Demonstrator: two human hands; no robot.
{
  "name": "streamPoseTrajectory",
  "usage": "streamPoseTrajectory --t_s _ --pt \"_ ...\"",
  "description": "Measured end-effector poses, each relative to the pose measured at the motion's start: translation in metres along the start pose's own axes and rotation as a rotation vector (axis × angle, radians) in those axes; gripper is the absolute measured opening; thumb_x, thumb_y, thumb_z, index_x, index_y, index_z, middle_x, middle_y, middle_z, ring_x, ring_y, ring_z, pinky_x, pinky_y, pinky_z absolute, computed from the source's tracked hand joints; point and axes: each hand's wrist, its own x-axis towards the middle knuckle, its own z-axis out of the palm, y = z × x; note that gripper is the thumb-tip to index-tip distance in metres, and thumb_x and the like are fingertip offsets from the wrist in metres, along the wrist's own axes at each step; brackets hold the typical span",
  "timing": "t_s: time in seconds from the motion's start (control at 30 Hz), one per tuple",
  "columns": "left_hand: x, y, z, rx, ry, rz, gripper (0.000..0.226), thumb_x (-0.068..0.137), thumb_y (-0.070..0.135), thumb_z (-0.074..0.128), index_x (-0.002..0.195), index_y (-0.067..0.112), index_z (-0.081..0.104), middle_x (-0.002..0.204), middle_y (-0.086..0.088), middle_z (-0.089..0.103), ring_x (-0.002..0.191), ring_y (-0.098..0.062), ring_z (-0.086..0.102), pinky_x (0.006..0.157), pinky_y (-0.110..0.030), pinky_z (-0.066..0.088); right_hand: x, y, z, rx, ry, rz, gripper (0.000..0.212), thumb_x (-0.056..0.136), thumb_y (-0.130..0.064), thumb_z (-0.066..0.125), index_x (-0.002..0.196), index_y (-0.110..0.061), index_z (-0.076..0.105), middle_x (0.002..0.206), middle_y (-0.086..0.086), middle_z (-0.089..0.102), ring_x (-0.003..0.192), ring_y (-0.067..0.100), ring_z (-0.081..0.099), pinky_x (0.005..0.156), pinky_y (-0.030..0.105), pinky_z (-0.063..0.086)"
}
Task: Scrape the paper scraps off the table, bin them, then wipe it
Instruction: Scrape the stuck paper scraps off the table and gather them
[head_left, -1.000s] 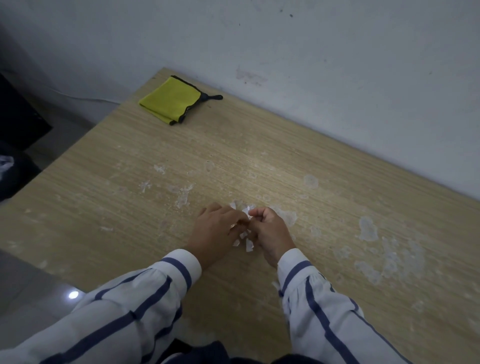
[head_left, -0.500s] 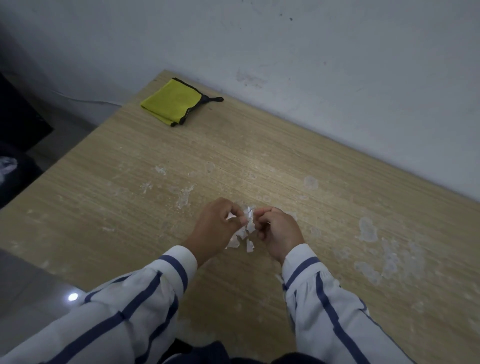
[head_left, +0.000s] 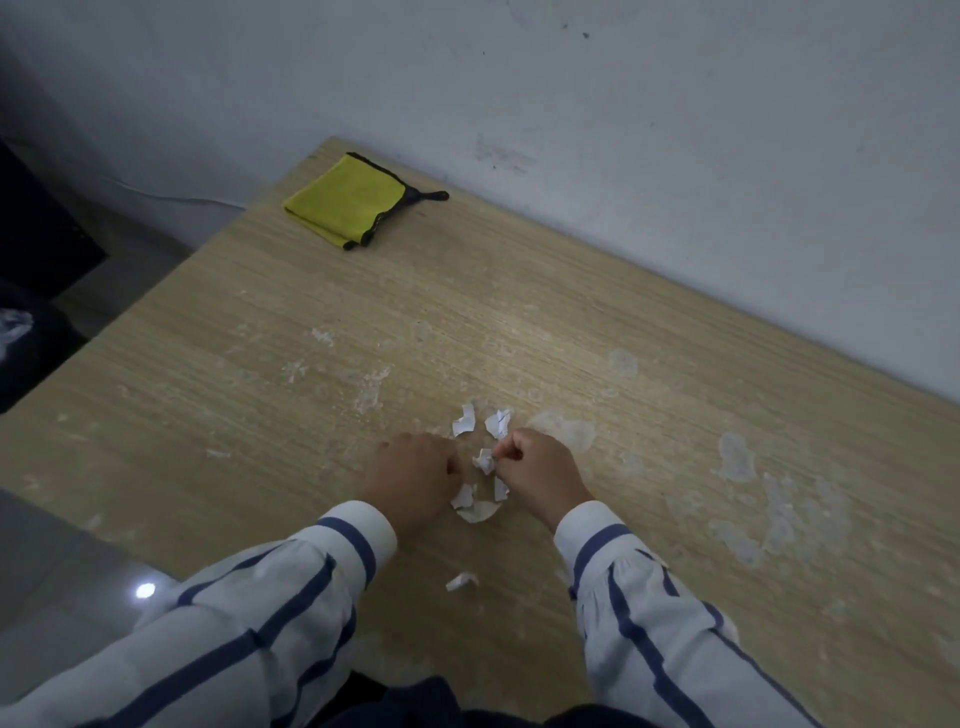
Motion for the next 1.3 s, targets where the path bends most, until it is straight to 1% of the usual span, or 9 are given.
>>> streamPoseTrajectory --t_s 0.2,0.3,0.37,0.53,0.63,0.73,0.87,1.03,1.3 --pt "-0.001 -0.006 0.008 0.045 0.069 0.048 0.015 0.087 0.034 0.051 0.095 0.029 0.063 0.103 0.007 0.062 0.1 -0.018 0.05 0.089 -0.033 0.033 -0.017 0.008 0.001 -0.092 -0.096 -0.146 0.007 0.079 -0.006 0.055 0.079 -0.012 0.055 0.079 0.001 0.053 0.071 0.017 0.049 0.066 0.028 0.044" --pt "0.001 -0.007 0.008 0.078 0.076 0.048 0.027 0.088 0.036 0.05 0.113 0.026 0.056 0.117 0.004 0.06 0.108 -0.023 0.05 0.094 -0.038 0.034 -0.025 0.008 0.006 -0.266 -0.168 -0.212 0.022 0.081 -0.033 0.06 0.083 -0.014 0.048 0.082 0.0 0.045 0.067 0.016 0.042 0.059 0.027 0.037" --pt "0.002 -0.01 0.007 0.055 0.066 0.05 0.022 0.088 0.037 0.051 0.106 0.027 0.057 0.114 0.005 0.062 0.104 -0.021 0.049 0.093 -0.036 0.033 -0.027 0.007 0.009 -0.365 -0.194 -0.225 0.028 0.082 -0.043 0.057 0.087 -0.019 0.044 0.084 -0.003 0.042 0.068 0.015 0.042 0.056 0.024 0.033" --pt "0.002 -0.012 0.005 -0.042 0.019 0.068 0.016 0.089 0.034 0.05 0.095 0.032 0.065 0.104 0.009 0.065 0.102 -0.018 0.05 0.094 -0.036 0.033 -0.027 0.01 0.012 -0.388 -0.124 -0.302 0.008 0.088 -0.016 0.048 0.083 -0.011 0.052 0.087 0.007 0.054 0.076 0.022 0.047 0.064 0.031 0.037" --pt "0.0 -0.011 0.006 -0.092 0.043 0.111 0.024 0.092 0.025 0.045 0.101 0.031 0.066 0.104 0.009 0.066 0.1 -0.018 0.053 0.092 -0.035 0.034 -0.022 0.013 0.009 -0.334 -0.054 -0.308 0.012 0.088 -0.014 0.05 0.076 -0.016 0.05 0.081 0.002 0.047 0.071 0.019 0.044 0.059 0.025 0.033" --pt "-0.007 -0.01 0.01 -0.134 0.146 0.096 0.015 0.09 0.016 0.046 0.094 0.026 0.056 0.092 0.008 0.058 0.09 -0.016 0.051 0.082 -0.03 0.036 -0.018 0.02 0.008 -0.257 0.033 -0.278 0.006 0.084 -0.017 0.056 0.089 -0.015 0.054 0.092 -0.004 0.041 0.073 0.017 0.048 0.064 0.025 0.041" --pt "-0.024 -0.008 0.01 -0.098 0.048 0.273 0.007 0.084 0.027 0.051 0.083 0.03 0.044 0.081 0.014 0.048 0.077 -0.008 0.045 0.084 -0.03 0.037 -0.016 0.022 0.006 -0.208 0.081 -0.257 0.054 0.077 -0.032 0.068 0.124 -0.022 0.043 0.122 -0.001 0.037 0.096 0.013 0.05 0.078 0.025 0.047" --pt "-0.037 -0.001 0.01 0.312 -0.196 0.549 0.054 0.069 0.067 0.056 0.107 0.029 0.054 0.113 0.011 0.054 0.102 -0.013 0.047 0.093 -0.033 0.03 -0.003 0.016 0.012 -0.367 0.022 -0.216 0.081 0.077 -0.046 0.064 0.139 -0.035 0.012 0.152 0.004 0.009 0.122 0.024 0.044 0.087 0.035 0.049" --pt "-0.026 -0.021 0.027 0.297 0.014 0.623 0.023 0.076 0.049 0.05 0.07 0.031 0.063 0.069 0.015 0.062 0.068 -0.011 0.054 0.066 -0.029 0.034 0.01 0.007 0.013 -0.34 0.021 -0.162 0.053 0.084 -0.033 0.062 0.132 -0.022 0.042 0.141 0.003 0.027 0.107 0.023 0.054 0.089 0.032 0.046"
